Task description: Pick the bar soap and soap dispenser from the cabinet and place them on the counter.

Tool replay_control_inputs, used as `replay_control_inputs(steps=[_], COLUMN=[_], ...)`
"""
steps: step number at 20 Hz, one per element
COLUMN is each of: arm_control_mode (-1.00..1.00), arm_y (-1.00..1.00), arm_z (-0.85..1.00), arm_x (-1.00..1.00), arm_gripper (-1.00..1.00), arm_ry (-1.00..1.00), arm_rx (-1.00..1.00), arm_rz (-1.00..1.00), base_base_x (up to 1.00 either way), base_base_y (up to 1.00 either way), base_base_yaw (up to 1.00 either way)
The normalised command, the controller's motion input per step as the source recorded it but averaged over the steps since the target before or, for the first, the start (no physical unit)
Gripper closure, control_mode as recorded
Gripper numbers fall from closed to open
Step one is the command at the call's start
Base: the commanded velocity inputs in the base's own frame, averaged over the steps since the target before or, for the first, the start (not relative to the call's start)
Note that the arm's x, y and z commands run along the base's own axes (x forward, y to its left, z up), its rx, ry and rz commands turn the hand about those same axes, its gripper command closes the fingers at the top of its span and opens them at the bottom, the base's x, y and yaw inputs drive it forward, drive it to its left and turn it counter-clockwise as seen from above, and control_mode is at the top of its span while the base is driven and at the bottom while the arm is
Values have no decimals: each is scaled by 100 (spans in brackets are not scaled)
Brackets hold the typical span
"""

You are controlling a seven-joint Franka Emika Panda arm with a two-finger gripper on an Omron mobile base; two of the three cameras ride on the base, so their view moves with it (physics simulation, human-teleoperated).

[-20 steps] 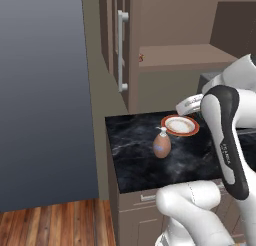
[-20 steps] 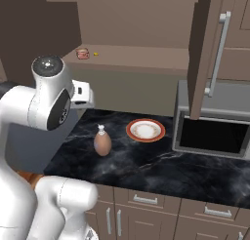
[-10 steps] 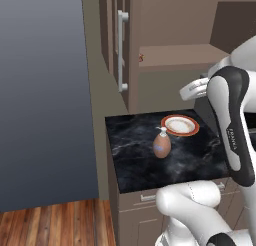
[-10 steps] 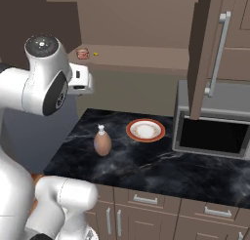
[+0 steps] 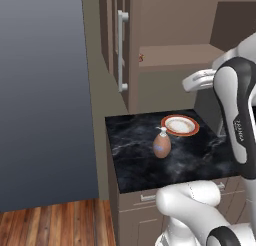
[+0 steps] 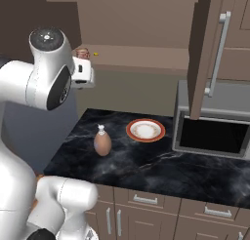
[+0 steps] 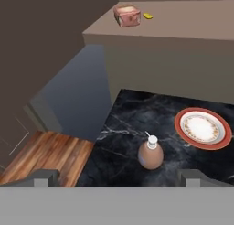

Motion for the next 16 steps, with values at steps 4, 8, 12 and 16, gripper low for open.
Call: replay_control_inputs(steps=[4,8,12,16], arm_control_mode=[-100,-100,-100,-100], arm_y=[2,0,1,8], arm_z=[24,8,14,22], arm_x=[14,41,47,37], arm_gripper=[-100,-100,-100,-100], arm_ry=[0,0,0,0], arm_rx=[-1,-3,-4,-1], arm_rz=[0,2,1,1], base_base_x=[0,0,0,0], base_base_y=[0,0,0,0], base_base_yaw=[0,0,0,0])
